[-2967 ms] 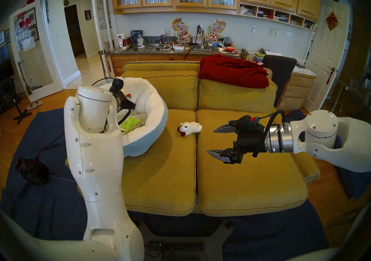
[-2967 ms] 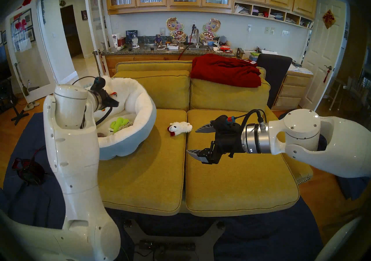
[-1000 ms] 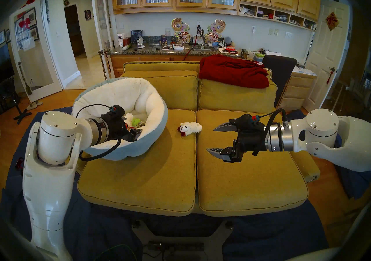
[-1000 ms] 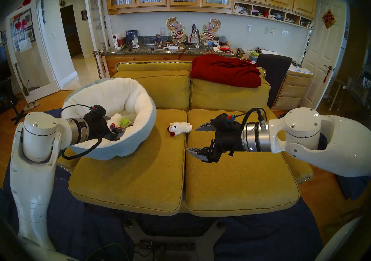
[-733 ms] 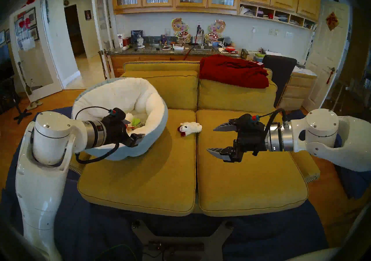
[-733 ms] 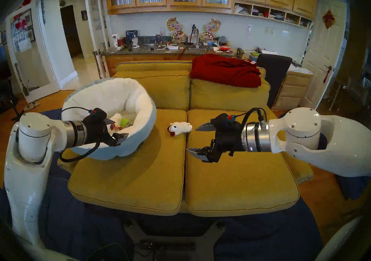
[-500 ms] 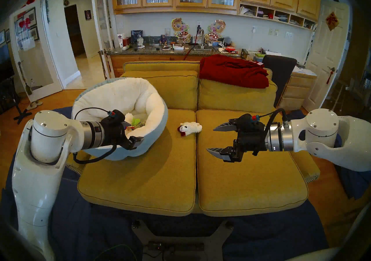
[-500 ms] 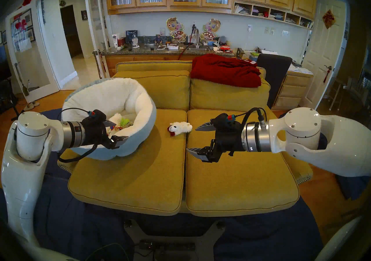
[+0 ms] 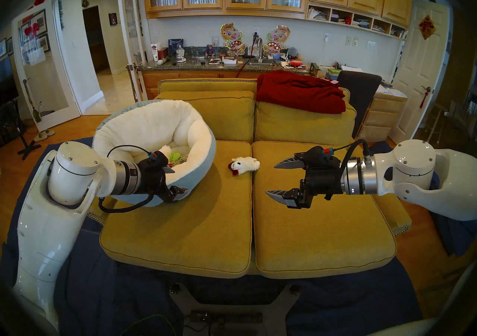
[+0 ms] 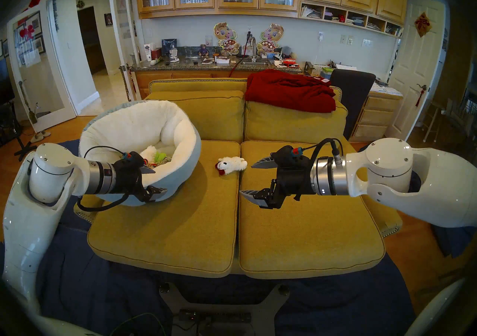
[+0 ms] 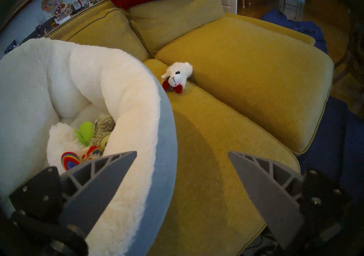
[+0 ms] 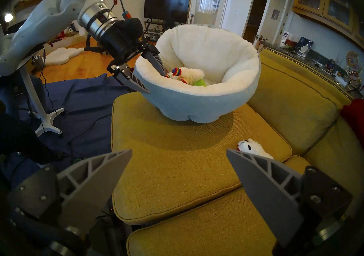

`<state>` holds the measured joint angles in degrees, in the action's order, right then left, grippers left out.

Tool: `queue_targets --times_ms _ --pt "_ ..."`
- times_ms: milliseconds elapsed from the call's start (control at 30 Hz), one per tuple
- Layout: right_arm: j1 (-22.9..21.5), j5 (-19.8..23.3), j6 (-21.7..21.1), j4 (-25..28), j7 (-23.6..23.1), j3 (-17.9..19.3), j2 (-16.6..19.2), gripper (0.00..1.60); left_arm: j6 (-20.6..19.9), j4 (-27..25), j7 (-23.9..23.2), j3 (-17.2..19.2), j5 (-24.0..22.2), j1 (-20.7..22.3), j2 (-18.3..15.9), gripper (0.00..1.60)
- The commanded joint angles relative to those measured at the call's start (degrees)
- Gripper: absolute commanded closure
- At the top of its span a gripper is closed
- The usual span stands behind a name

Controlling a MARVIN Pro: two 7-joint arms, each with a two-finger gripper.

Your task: Put toys into dog bed

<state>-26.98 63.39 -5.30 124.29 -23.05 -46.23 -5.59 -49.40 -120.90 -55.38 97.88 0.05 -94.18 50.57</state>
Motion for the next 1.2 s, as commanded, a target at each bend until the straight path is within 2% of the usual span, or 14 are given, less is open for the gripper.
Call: queue_targets --times_ms 0,1033,1167 --pt "-1.3 0.0 0.8 -0.1 0.0 1.1 -0.1 0.0 -0.3 -0.1 -1.5 0.5 -2.1 3.6 0.0 0.0" --pt "-1.6 0.0 0.9 -0.1 0.0 0.8 -0.1 0.0 0.4 0.3 -0.6 -0.7 -3.7 3.2 -1.6 0.0" --pt "-3.4 1.0 -1.0 -0.1 -1.8 1.6 -0.1 0.0 0.4 0.3 -0.5 -0.7 -3.8 3.2 -1.6 0.0"
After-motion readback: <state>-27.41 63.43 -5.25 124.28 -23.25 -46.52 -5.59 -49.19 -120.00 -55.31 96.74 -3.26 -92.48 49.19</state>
